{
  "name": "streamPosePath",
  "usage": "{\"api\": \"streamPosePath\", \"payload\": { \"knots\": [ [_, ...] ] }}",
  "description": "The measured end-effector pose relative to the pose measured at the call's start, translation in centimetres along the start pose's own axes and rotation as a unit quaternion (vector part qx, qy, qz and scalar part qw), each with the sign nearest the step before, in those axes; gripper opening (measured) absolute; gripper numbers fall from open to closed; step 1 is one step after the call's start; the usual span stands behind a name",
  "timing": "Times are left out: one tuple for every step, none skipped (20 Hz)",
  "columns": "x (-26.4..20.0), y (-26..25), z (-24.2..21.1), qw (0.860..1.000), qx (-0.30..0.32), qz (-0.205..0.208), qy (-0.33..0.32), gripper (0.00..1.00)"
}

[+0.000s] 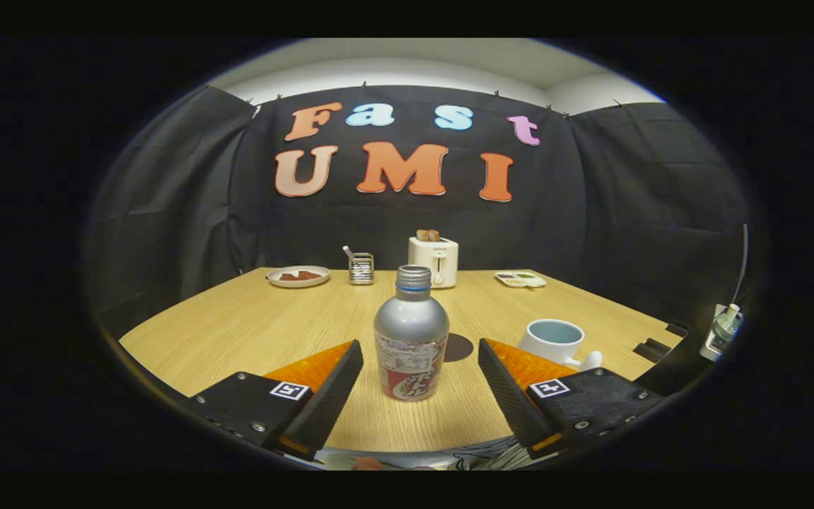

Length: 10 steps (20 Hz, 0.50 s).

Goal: Take the bottle from table, then pour the juice into the cup, finally place the bottle on the coaster

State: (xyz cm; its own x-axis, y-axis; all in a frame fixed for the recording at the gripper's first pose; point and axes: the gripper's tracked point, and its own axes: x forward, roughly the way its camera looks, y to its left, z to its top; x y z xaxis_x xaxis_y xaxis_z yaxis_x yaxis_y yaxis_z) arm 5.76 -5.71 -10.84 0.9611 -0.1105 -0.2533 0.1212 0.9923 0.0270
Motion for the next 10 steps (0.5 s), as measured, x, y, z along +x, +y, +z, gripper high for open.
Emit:
{"api": "streamPosePath", "payload": {
  "knots": [
    [0.3, 0.0, -0.7, 1.000, 0.004, 0.001, 0.009, 0.98],
    [0.6, 0.1, -1.2, 1.000, 0.006, 0.001, 0.017, 0.98],
    [1.0, 0.0, -1.7, 1.000, 0.005, 0.000, 0.025, 0.98],
    [1.2, 0.0, -2.2, 0.999, 0.001, -0.002, 0.032, 0.98],
    [1.5, -0.1, -2.6, 0.999, -0.004, -0.003, 0.037, 0.97],
    [1.6, -0.1, -3.0, 0.999, -0.009, -0.005, 0.042, 0.98],
    [1.7, 0.0, -3.0, 0.999, -0.012, -0.003, 0.044, 0.98],
    [1.8, 0.1, -3.3, 0.999, -0.014, 0.000, 0.048, 0.97],
    [2.0, 0.3, -3.6, 0.999, -0.016, 0.003, 0.052, 0.97],
    [2.3, 0.5, -4.3, 0.998, -0.019, 0.008, 0.057, 0.97]
  ]
}}
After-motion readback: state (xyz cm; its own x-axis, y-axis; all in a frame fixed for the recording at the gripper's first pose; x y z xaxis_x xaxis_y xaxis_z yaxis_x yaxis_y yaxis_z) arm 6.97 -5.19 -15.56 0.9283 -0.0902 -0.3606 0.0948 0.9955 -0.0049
